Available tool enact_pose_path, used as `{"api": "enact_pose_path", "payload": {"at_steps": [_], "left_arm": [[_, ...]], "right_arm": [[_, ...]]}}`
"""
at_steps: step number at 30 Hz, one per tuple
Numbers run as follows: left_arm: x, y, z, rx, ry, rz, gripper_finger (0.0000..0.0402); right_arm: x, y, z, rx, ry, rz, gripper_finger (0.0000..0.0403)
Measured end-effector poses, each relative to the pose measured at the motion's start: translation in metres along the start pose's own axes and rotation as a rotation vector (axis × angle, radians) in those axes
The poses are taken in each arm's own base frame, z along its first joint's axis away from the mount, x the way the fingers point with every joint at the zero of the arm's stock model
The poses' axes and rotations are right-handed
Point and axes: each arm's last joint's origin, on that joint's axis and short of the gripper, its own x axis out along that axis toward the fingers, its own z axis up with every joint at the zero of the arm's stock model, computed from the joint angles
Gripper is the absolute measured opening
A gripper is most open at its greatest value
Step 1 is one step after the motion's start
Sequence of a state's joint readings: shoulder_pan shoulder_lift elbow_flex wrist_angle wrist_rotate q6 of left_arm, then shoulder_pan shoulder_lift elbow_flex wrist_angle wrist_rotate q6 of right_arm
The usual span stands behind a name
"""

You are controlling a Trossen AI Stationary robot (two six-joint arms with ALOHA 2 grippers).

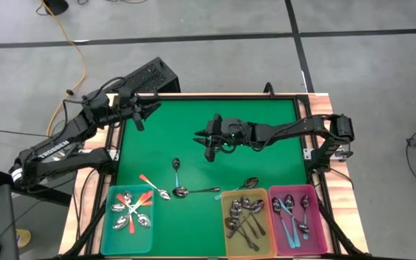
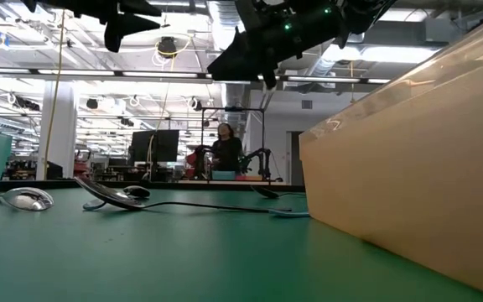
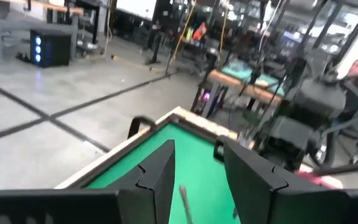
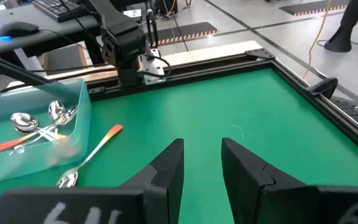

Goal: Sort silverware by color (type)
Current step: Put the black spoon into the orange bin

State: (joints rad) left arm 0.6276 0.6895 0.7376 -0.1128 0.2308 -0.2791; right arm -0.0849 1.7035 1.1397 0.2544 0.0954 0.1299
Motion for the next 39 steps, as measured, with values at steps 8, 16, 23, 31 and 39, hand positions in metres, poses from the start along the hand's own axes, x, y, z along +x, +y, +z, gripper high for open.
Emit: {"api": "enact_pose_path", "payload": {"at_steps": [8,16,23,31,39], "left_arm": [[0.000,0.001,-0.001,0.004,0.005,0.025,0.0121],[0.000,0.002,-0.004,-0.027,0.034,0.042,0.0121],[0.000,0.002,-0.005,-0.041,0.042,0.041,0.0121],[0.000,0.002,-0.005,-0.034,0.042,0.041,0.0121],[-0.009,-0.005,0.006,0.030,-0.061,-0.032,0.0121]], "right_arm": [[0.000,0.000,0.000,0.000,-0.002,-0.006,0.0121],[0.004,0.004,-0.005,-0.003,0.004,0.003,0.0121],[0.003,0.012,-0.005,-0.014,0.002,0.022,0.0120],[0.003,0.012,-0.005,-0.015,0.004,0.022,0.0121],[0.003,0.012,-0.005,0.015,0.003,0.022,0.0121]]}}
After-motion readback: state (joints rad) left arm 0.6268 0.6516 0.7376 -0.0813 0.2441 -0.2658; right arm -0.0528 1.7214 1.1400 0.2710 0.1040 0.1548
